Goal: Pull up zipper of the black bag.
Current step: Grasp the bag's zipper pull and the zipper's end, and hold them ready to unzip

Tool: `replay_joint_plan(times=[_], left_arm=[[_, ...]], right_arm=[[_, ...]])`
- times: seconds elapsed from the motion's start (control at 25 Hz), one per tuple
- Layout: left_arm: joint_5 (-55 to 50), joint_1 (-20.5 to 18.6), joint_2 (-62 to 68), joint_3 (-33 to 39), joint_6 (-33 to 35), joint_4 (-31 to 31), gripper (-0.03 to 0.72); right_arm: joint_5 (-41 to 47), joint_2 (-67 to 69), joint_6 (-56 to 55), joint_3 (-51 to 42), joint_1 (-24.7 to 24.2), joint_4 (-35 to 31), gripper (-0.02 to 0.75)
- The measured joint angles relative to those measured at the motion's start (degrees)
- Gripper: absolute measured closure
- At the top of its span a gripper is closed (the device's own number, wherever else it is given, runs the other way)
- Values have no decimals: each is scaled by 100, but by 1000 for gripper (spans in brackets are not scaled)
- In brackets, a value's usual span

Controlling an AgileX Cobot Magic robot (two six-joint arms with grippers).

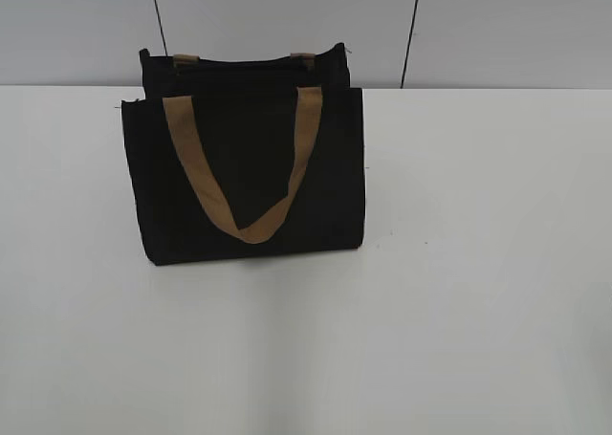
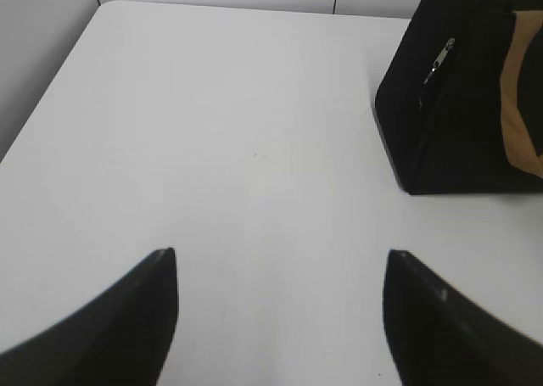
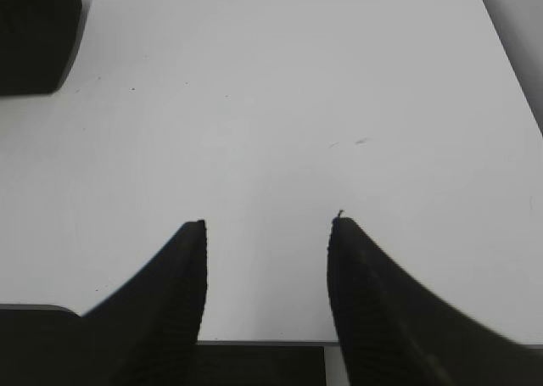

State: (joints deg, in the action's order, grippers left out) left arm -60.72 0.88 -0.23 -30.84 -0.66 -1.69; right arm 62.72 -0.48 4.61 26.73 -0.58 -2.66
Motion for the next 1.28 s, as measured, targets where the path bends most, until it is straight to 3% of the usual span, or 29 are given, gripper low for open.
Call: replay_joint_plan(times=[0.52,0.8,1.12,1.28], left_arm=[[210,0,75,-83,365,35,125],[2649,0,804,-57,412,89,125],[6252,0,2794,656,418,52,146],[7401,0,3870,837,418,77,157]], right_arm=[[0,0,0,0,0,0,381],[0,0,0,0,0,0,381],[0,0,0,0,0,0,381],[0,0,0,0,0,0,381]])
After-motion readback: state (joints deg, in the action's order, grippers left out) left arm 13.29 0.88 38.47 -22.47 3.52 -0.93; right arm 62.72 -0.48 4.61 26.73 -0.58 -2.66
